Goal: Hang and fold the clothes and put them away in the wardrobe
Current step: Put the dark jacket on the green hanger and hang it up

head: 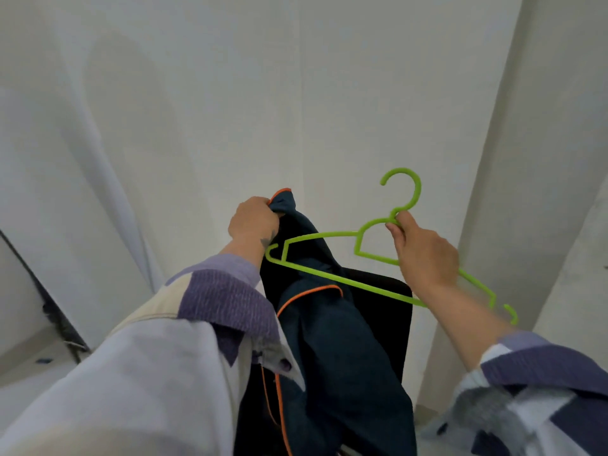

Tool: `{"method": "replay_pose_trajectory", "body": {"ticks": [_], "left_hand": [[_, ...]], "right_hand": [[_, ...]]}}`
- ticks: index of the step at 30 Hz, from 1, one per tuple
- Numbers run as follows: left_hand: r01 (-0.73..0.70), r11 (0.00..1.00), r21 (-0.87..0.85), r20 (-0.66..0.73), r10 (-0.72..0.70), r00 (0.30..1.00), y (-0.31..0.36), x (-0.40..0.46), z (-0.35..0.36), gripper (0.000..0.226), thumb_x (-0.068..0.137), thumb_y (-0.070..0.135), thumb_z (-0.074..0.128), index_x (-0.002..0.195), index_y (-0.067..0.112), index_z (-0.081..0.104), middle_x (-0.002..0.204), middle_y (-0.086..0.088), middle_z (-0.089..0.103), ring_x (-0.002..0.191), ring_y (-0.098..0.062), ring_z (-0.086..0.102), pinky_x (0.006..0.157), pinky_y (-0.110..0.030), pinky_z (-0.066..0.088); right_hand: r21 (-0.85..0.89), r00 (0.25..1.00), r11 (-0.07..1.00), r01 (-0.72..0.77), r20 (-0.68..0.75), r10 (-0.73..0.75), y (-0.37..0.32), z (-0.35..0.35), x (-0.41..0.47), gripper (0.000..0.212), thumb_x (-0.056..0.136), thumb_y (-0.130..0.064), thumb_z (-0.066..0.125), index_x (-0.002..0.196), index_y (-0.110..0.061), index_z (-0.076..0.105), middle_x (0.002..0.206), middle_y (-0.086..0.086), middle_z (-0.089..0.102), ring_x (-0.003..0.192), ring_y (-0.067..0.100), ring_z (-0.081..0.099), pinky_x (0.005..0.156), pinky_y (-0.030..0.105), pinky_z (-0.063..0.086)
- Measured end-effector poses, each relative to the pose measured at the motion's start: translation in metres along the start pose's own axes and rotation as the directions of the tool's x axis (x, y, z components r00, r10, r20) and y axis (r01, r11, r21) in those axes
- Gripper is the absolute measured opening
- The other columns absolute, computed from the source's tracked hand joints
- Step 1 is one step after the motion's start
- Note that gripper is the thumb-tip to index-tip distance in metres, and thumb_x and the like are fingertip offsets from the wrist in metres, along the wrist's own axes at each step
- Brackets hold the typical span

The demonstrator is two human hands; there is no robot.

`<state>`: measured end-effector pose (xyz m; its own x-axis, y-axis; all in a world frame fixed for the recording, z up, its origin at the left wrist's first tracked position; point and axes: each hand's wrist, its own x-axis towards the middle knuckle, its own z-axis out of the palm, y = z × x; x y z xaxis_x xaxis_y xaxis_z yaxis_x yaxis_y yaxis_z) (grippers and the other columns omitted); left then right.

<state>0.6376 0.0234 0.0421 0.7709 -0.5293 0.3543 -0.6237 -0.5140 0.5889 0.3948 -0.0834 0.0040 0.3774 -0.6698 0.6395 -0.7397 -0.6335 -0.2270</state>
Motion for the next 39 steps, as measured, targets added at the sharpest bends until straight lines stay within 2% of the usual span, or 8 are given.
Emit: {"method": "replay_pose_trajectory", "body": {"ticks": [5,13,20,25,27,31,34,39], "left_hand": [[-0.008,0.999,0.046,-0.057,0.01,0.998,0.012,-0.024,-0.016,0.019,0.084,0.017,0.051,0.091,0.018,0.069,0.094,-0.01,0.068,0.09,-0.034,0.064,0.067,-0.03,0.039],[-0.165,0.986,0.017,-0.138,0.166,0.977,0.077,-0.077,-0.022,0.015,0.08,0.013,0.046,0.078,0.02,0.059,0.075,-0.001,0.056,0.074,-0.027,0.057,0.058,-0.026,0.035],[-0.212,0.968,-0.131,-0.181,0.187,0.966,0.08,-0.112,-0.019,0.022,0.083,0.025,0.049,0.103,0.02,0.057,0.089,-0.004,0.065,0.084,-0.028,0.06,0.066,-0.031,0.042],[-0.245,0.958,-0.147,0.084,0.259,0.962,0.055,-0.122,-0.024,0.078,0.081,0.059,0.058,0.143,0.028,0.023,0.104,0.0,0.064,0.096,-0.025,0.063,0.074,-0.028,0.044],[-0.241,0.967,-0.085,0.072,0.247,0.966,0.053,-0.122,-0.028,0.085,0.08,0.072,0.047,0.147,0.031,0.013,0.097,-0.003,0.065,0.092,-0.027,0.063,0.074,-0.034,0.049],[-0.349,0.905,0.245,-0.29,0.412,0.864,0.067,-0.11,-0.043,0.071,0.086,0.068,0.037,0.141,0.024,0.033,0.123,-0.004,0.052,0.116,-0.024,0.046,0.084,-0.036,0.042],[-0.377,0.812,0.446,-0.145,0.481,0.865,0.079,-0.09,-0.052,0.075,0.084,0.074,0.029,0.126,0.016,0.049,0.125,-0.005,0.055,0.12,-0.026,0.047,0.106,-0.043,0.026],[-0.361,0.847,0.389,-0.039,0.407,0.913,0.093,-0.081,-0.052,0.072,0.082,0.076,0.034,0.108,0.012,0.053,0.108,-0.009,0.063,0.103,-0.03,0.057,0.087,-0.04,0.036]], "right_hand": [[-0.029,0.999,1.0,-0.007,-0.044,0.006,0.005,-0.029,-0.003,0.034,0.101,-0.042,0.025,0.115,-0.018,0.045,0.081,0.017,0.066,0.069,0.037,0.06,0.054,0.033,0.033],[0.055,0.994,0.994,-0.092,0.062,0.089,-0.023,-0.02,-0.018,0.024,0.103,-0.032,0.021,0.116,-0.021,0.039,0.079,0.011,0.061,0.062,0.029,0.046,0.052,0.031,0.031],[0.191,0.984,0.965,-0.178,0.058,0.17,-0.033,-0.026,-0.008,0.024,0.103,-0.034,0.023,0.113,-0.024,0.042,0.081,0.012,0.06,0.067,0.029,0.048,0.057,0.033,0.036],[0.221,0.99,0.966,-0.132,-0.027,0.142,-0.035,-0.048,0.005,0.022,0.103,-0.034,0.024,0.11,-0.021,0.041,0.073,0.008,0.051,0.062,0.029,0.046,0.052,0.03,0.03],[0.227,0.99,0.969,-0.097,-0.076,0.117,-0.038,-0.056,0.007,0.023,0.103,-0.036,0.025,0.11,-0.021,0.041,0.071,0.006,0.049,0.061,0.03,0.045,0.051,0.03,0.03],[0.238,0.988,0.971,-0.018,-0.145,0.054,-0.039,-0.067,0.01,0.025,0.103,-0.038,0.024,0.11,-0.021,0.041,0.071,0.007,0.053,0.062,0.032,0.048,0.053,0.033,0.036],[0.233,0.986,0.972,0.02,-0.167,0.02,-0.04,-0.076,0.011,0.029,0.102,-0.04,0.024,0.113,-0.021,0.042,0.073,0.007,0.054,0.063,0.033,0.049,0.055,0.034,0.039],[0.408,0.982,0.912,0.037,-0.184,0.042,-0.032,-0.079,0.014,0.029,0.1,-0.041,0.037,0.11,-0.018,0.05,0.087,0.007,0.063,0.08,0.033,0.057,0.064,0.036,0.041]]}}
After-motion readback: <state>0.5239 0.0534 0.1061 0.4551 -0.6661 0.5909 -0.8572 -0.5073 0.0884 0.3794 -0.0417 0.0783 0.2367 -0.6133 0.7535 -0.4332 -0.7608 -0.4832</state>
